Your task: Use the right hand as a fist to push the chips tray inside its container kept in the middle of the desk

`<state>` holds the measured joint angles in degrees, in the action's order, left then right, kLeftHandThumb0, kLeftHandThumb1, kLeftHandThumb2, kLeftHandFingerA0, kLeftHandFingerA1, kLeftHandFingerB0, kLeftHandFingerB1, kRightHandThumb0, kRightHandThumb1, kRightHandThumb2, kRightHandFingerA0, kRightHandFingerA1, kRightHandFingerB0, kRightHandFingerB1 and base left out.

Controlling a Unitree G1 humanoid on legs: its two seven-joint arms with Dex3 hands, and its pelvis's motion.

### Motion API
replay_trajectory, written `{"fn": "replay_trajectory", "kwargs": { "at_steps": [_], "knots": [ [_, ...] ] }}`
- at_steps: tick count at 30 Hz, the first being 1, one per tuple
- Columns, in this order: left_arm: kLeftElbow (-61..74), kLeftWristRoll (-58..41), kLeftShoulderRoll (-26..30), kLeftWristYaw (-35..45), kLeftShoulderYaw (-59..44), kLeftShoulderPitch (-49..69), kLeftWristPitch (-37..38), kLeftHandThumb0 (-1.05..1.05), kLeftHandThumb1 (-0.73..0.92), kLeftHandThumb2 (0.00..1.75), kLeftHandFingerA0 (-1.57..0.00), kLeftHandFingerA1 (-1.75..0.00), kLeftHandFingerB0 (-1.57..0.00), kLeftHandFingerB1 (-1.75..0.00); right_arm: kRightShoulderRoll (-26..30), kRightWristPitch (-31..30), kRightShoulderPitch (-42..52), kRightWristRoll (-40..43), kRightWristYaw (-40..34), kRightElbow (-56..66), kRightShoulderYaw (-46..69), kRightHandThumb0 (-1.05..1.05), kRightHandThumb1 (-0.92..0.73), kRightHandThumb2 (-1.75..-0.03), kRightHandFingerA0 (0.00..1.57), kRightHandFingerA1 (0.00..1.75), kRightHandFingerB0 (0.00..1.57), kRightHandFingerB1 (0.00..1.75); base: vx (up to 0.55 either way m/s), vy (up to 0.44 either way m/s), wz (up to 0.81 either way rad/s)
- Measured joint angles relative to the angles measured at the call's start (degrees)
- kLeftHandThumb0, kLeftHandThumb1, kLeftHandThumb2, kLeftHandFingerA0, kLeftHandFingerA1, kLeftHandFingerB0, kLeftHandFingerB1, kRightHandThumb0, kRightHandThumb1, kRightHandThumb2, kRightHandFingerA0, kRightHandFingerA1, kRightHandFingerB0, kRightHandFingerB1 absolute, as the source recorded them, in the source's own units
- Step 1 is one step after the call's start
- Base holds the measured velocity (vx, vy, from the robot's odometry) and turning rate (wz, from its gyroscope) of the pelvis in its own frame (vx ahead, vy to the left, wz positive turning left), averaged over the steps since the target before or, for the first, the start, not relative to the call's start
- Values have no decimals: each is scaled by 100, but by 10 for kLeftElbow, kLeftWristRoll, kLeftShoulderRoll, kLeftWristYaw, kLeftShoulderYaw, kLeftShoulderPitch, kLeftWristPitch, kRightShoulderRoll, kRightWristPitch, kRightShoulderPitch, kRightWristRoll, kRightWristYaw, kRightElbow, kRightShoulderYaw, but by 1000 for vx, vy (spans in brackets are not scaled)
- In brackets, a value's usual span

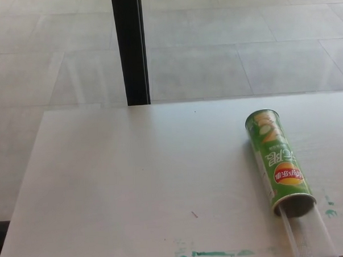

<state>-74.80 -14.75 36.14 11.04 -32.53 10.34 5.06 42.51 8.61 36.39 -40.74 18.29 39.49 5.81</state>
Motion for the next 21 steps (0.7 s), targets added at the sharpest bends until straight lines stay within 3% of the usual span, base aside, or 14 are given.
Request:
{"fn": "replay_trajectory", "kwargs": {
  "at_steps": [5, 6, 7, 8, 9, 11, 12, 18, 19, 20, 21],
  "knots": [
    [-2, -1, 0, -1, -4, -2, 1, -105, 68, 93, -68, -132, -43, -108, -7, 3, -20, -1, 5, -22, -6, -72, -92, -71, 81, 71, 61, 43, 0, 0, 0],
    [-2, 0, 0, -1, -3, -3, 1, -96, 39, 127, -96, -131, -10, -80, -9, 2, -26, -4, 6, -26, -9, -72, -92, -71, 81, 72, 61, 43, 0, 0, 0],
    [-3, -1, 0, -1, -4, -3, 1, -102, 42, 130, -100, -135, -12, -81, -12, 2, -30, -7, 7, -29, -12, -72, -92, -71, 79, 72, 59, 43, 0, 0, 0],
    [-3, -1, 0, -1, -5, -4, 1, -92, 37, 126, -88, -126, -7, -77, -15, 2, -33, -9, 8, -30, -14, -71, -92, -70, 81, 71, 61, 43, 0, 0, 0],
    [-3, -1, 0, -1, -5, -4, 1, -105, 42, 132, -98, -135, -9, -81, -19, 1, -36, -11, 9, -31, -18, -71, -92, -68, 81, 70, 61, 42, 0, 0, 0],
    [-3, 0, 0, -1, -2, -4, 1, -105, 42, 132, -98, -135, -9, -81, -26, 2, -43, -16, 9, -38, -30, -71, -92, -68, 81, 70, 61, 42, 0, 0, 0],
    [-3, 1, 0, -2, 0, -4, 1, -105, 63, 101, -68, -142, -46, -119, -30, 2, -45, -18, 9, -42, -34, -72, -92, -71, 79, 69, 61, 44, 0, 0, 0],
    [-1, -3, 0, -2, -8, -4, 1, -105, 64, 100, -65, -142, -46, -120, -42, 8, -60, -30, 4, -74, -53, -71, -92, -71, 79, 70, 63, 45, 0, 0, 0],
    [-1, -2, 0, -2, -7, -4, 1, -105, 39, 131, -103, -139, -22, -89, -44, 10, -62, -31, 2, -79, -55, -71, -92, -69, 79, 67, 64, 45, 0, 0, 0],
    [2, -1, 0, -2, -5, -3, 1, -105, 39, 131, -103, -139, -22, -89, -47, 12, -66, -35, -3, -86, -59, -71, -92, -69, 79, 67, 64, 45, 0, 0, 0],
    [3, -1, 0, -2, -3, -3, 1, -105, 64, 98, -72, -141, -55, -116, -50, 14, -70, -38, -8, -91, -63, -72, -92, -72, 77, 67, 62, 44, 0, 0, 0]
  ]
}}
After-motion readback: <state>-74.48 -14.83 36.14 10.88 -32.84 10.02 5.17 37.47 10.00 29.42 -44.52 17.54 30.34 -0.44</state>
